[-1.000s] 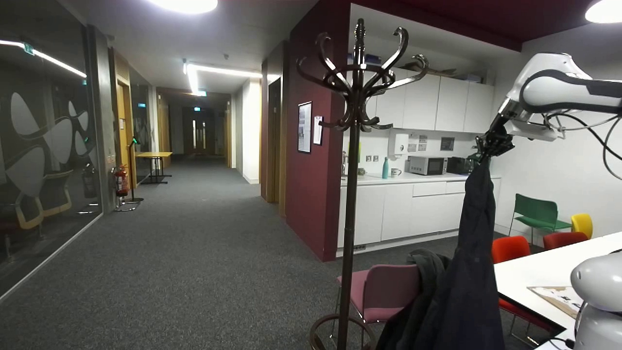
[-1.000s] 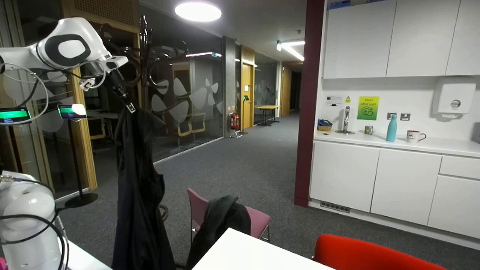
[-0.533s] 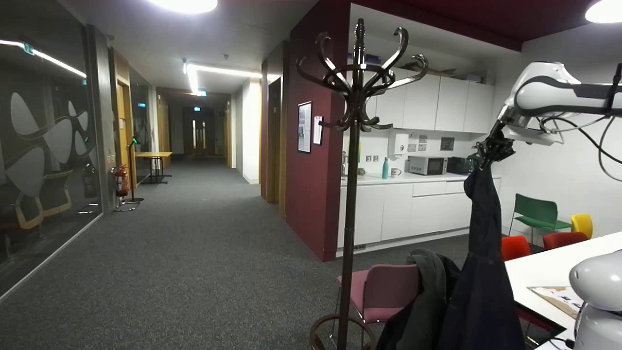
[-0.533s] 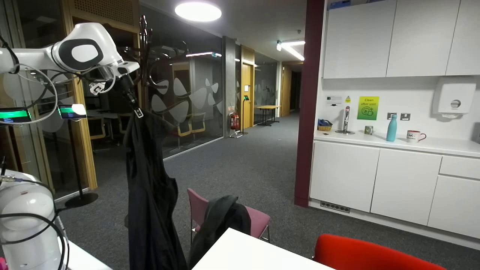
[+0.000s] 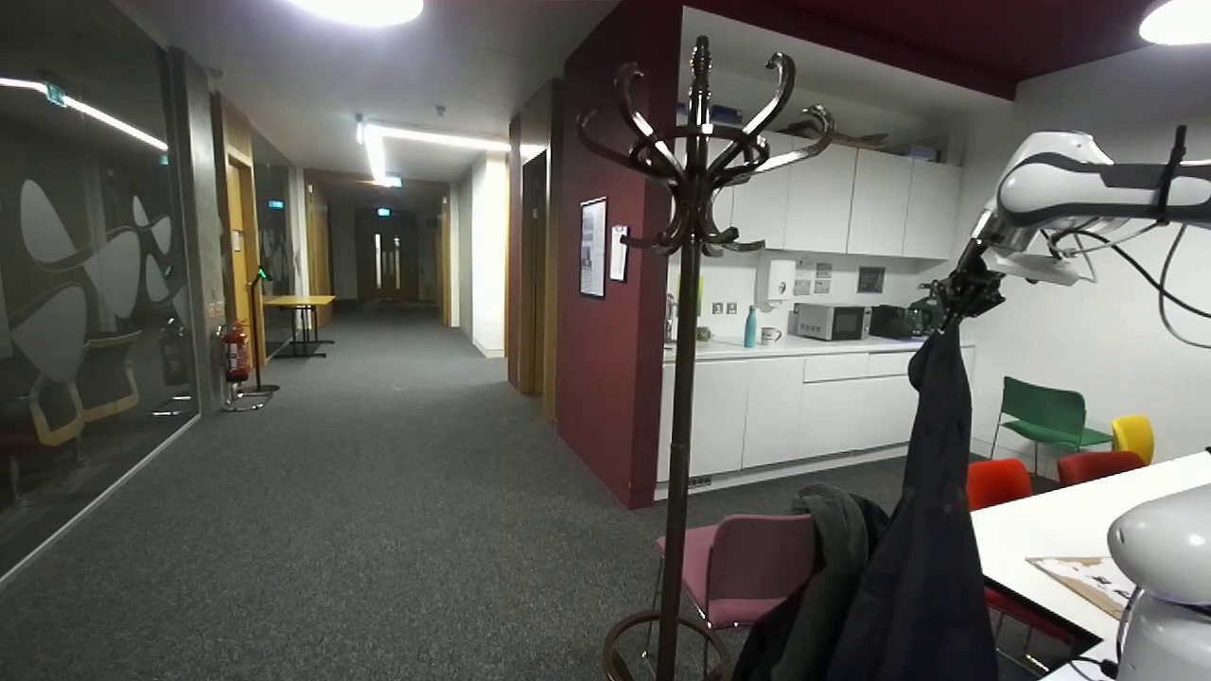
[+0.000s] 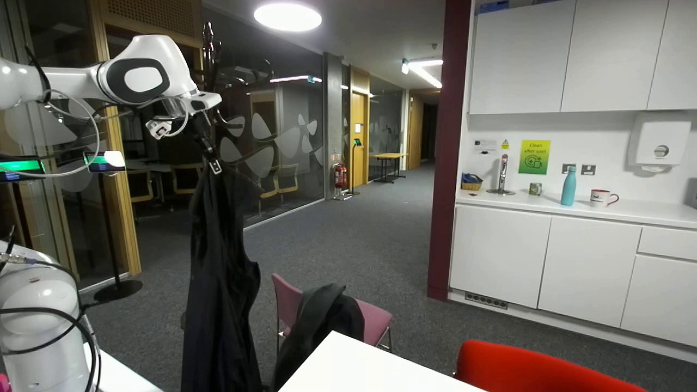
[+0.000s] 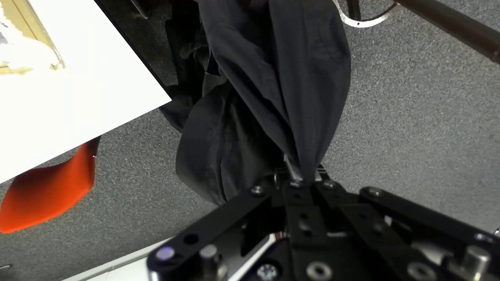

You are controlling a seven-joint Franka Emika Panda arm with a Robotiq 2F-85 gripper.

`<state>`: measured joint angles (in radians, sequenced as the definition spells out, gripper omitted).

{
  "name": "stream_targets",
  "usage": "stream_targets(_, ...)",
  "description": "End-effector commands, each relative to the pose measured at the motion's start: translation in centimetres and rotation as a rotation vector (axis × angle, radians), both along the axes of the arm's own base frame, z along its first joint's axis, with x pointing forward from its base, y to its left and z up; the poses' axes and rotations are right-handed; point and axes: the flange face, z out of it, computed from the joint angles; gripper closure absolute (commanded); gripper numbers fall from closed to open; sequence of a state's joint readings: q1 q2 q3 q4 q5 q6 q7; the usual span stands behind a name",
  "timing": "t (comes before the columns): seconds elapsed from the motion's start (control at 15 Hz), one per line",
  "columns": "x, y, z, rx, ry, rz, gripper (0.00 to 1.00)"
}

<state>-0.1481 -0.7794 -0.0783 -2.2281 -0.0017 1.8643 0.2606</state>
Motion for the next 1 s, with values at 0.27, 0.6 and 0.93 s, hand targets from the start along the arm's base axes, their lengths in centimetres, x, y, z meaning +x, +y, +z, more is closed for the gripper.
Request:
stream_targets(0.27,0.3,-0.4,0.2,0.002,0.0,0.0,0.98)
stream_targets(0.6,0.3,-0.4,0.2,0.002,0.0,0.0,0.98)
stream_targets(0.93,1.7,-3.9,0.8,-0.032,0.007,0.007,1.0)
